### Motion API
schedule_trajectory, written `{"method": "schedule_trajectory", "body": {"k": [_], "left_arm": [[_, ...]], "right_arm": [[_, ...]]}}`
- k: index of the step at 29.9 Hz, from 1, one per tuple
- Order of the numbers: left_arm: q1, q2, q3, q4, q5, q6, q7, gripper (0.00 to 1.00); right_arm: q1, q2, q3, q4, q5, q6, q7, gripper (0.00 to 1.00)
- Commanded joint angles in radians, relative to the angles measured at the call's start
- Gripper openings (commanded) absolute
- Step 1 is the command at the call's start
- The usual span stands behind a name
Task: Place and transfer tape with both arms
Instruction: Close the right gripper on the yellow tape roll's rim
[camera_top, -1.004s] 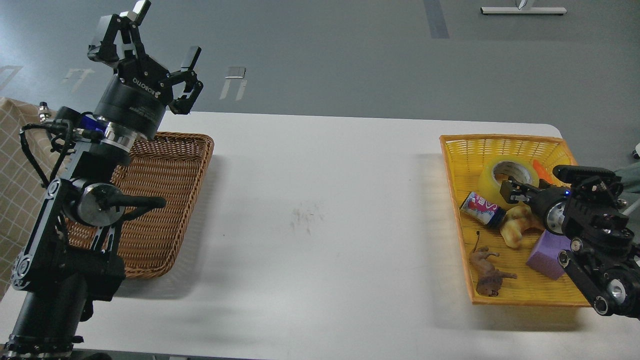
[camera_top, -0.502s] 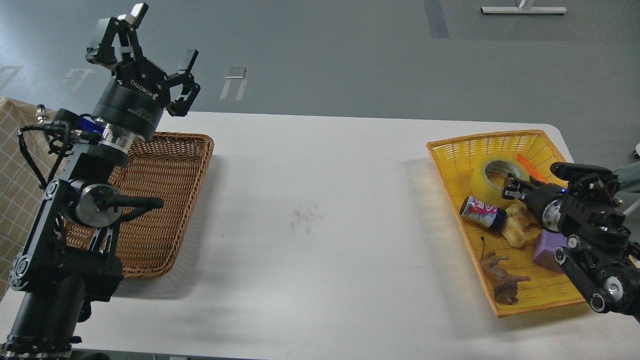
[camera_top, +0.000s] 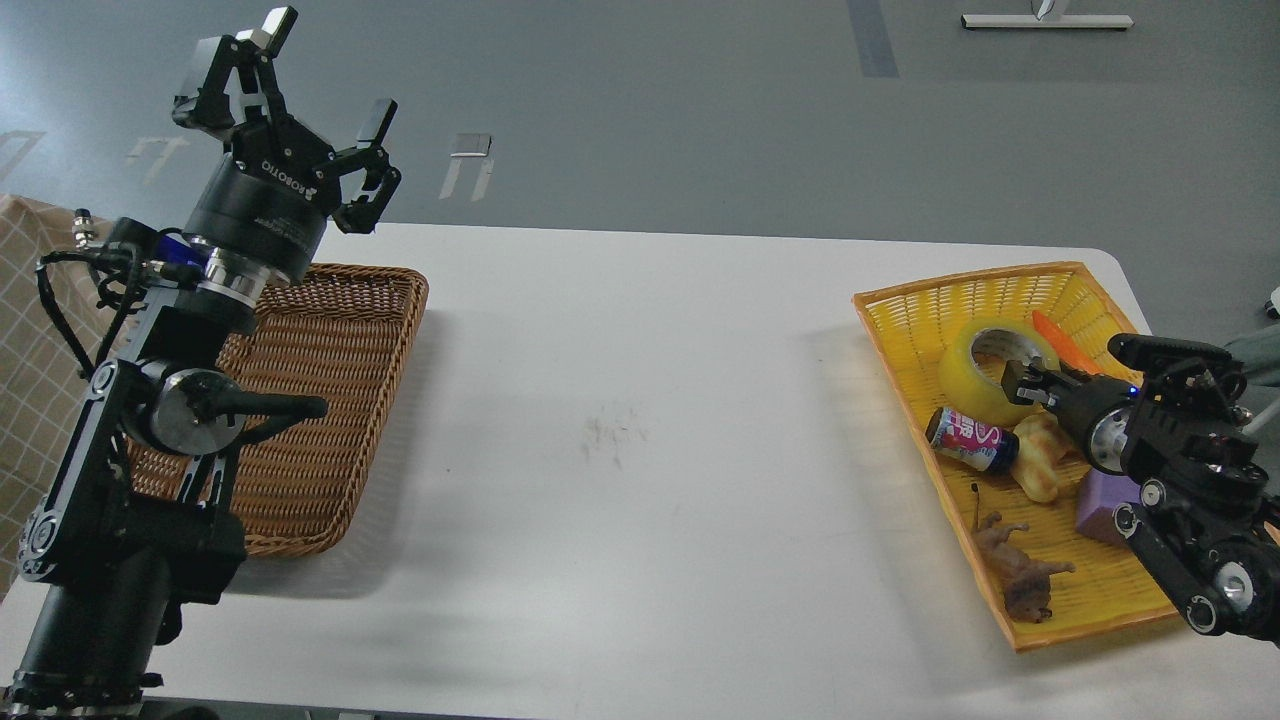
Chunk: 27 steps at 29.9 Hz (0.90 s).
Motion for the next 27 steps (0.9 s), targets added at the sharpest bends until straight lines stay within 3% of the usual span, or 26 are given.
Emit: {"method": "schedule_trajectory", "body": {"k": [1,10,27], "left_arm": [[0.004,0.000,0.000,0.000,0.000,0.001,0.000,0.99],[0.009,0.000,0.000,0.000,0.000,0.001,0.000,0.99],[0.020,0.000,0.000,0.000,0.000,-0.002,0.000,0.99]], "right_arm": [[-0.001,-0.002,0.004,-0.002,0.001,0.000,-0.006,0.11],[-0.016,-0.005,0.050,-0.003,0.000,0.001,-0.012,0.05],[-0.048,-0.006,0.140,0.024,0.038,0.008,-0.011,0.04]]}}
